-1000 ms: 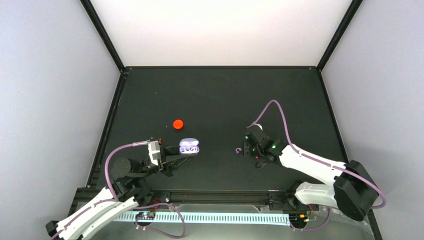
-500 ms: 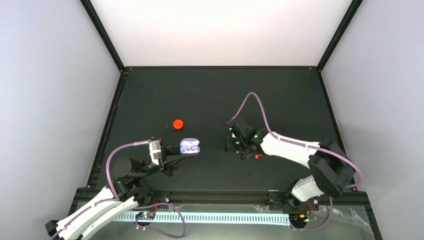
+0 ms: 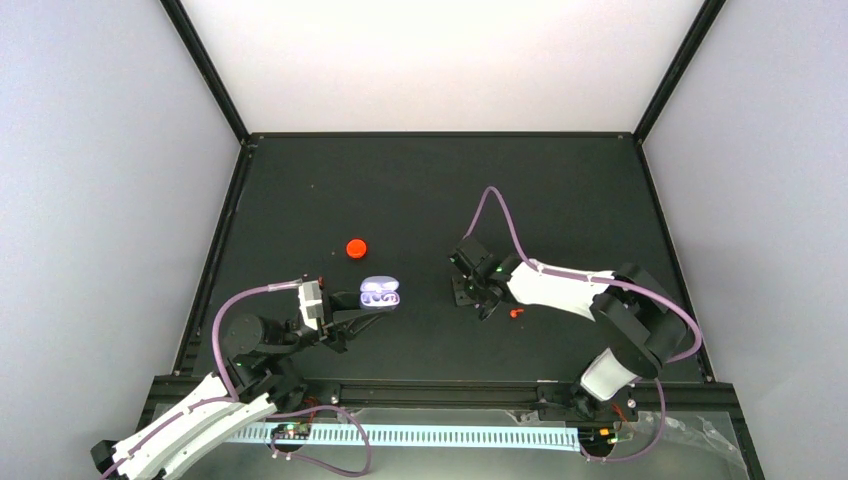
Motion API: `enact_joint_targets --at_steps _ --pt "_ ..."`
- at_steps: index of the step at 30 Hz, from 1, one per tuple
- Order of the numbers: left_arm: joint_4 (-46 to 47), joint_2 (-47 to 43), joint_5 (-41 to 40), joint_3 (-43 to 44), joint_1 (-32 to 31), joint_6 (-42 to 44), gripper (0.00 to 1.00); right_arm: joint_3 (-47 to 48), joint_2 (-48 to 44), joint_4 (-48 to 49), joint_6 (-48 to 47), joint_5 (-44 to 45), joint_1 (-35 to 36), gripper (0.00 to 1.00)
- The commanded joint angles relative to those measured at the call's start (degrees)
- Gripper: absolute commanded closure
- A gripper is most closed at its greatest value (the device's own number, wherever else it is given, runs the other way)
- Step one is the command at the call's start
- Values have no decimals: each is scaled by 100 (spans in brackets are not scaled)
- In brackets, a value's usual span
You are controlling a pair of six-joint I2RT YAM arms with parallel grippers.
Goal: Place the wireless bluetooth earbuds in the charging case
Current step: Pick up the earbud from the center of the board.
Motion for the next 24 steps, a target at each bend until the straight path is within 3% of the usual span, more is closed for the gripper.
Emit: enact_joint_targets --at_steps 1,17,24 --pt "38 -17 -5 64 -25 32 98 -155 -66 -131 163 419 11 61" --pt "3 -107 -7 47 -30 -2 99 -648 -1207 -149 -150 549 -39 61" --pt "47 -52 16 56 -27 -3 98 -203 -617 -260 -744 609 -119 64"
